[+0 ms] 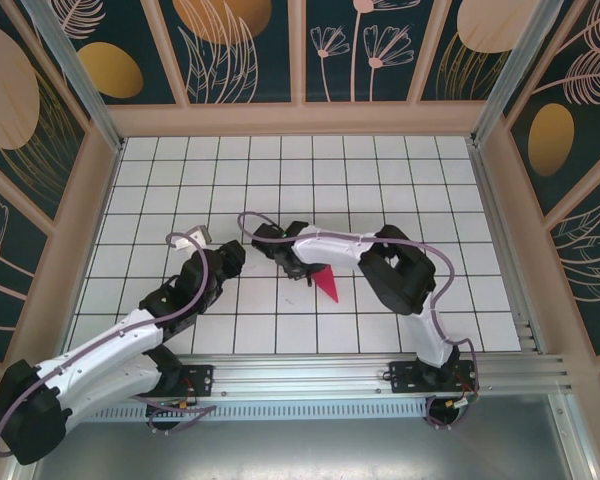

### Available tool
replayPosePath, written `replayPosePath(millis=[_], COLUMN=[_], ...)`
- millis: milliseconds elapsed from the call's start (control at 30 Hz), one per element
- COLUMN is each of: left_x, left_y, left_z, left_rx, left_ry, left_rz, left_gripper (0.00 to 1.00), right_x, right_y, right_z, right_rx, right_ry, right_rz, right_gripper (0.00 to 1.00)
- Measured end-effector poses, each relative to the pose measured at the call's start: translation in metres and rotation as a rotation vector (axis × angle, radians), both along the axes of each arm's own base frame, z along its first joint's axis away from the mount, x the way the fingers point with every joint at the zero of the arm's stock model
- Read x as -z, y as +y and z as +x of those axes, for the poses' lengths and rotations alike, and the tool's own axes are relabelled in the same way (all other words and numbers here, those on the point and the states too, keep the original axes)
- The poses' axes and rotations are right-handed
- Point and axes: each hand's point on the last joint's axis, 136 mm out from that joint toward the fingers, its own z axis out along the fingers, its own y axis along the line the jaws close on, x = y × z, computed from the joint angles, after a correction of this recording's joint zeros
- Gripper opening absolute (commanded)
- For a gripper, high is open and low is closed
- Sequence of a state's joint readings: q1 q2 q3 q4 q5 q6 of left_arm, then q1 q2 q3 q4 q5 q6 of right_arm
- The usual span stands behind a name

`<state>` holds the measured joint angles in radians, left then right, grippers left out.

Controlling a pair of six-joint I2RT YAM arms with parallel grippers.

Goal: Fold a paper plane with a square sheet of paper (pick it up from the middle)
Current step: Turn over the paper at the center of the table, then fold the wing for the fifth time at the center of the table.

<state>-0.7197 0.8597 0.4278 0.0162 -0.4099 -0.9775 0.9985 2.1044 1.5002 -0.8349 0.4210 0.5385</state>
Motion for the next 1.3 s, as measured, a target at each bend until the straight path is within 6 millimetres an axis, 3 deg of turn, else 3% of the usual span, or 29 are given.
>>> replayPosePath(millis=[133,300,400,467,600,700,833,933,1300], left_x=[-0.001,0.004,0.008,0.013,0.027,0.036,0.056,0.067,0.078], left_y=[0.005,0.006,0.001,-0.003,-0.017,-0.032,-0.05,-0.064,-0.108], left_z=[-0.003,-0.005,-0.006,-0.006,-0.006,-0.007,-0.01,-0.011,-0.006], left_rx=[-0.012,-0.006,0.013,0.032,0.093,0.159,0.246,0.303,0.437], left_ry=[-0.004,0.009,0.024,0.04,0.084,0.114,0.173,0.217,0.278], left_rz=[-0.001,0.006,0.006,0.007,0.012,0.002,0.003,-0.001,-0.042], left_gripper=[0.48,0.49,0.49,0.49,0.49,0.48,0.46,0.46,0.47], right_x=[-0.001,-0.011,-0.032,-0.055,-0.096,-0.095,-0.064,-0.051,-0.011], right_y=[0.008,0.029,0.038,0.038,0.018,-0.004,-0.019,-0.024,-0.051], right_z=[-0.005,-0.01,-0.023,-0.024,-0.01,0.0,-0.013,-0.022,-0.01], right_rx=[-0.008,-0.019,-0.044,-0.046,-0.007,0.047,0.08,0.089,0.156], right_ry=[0.019,0.066,0.099,0.092,0.049,0.053,0.152,0.207,0.255], right_rz=[0.029,0.206,0.36,0.473,0.69,0.795,0.841,0.861,0.885], right_gripper=[0.74,0.79,0.81,0.75,0.33,0.19,0.13,0.1,0.1])
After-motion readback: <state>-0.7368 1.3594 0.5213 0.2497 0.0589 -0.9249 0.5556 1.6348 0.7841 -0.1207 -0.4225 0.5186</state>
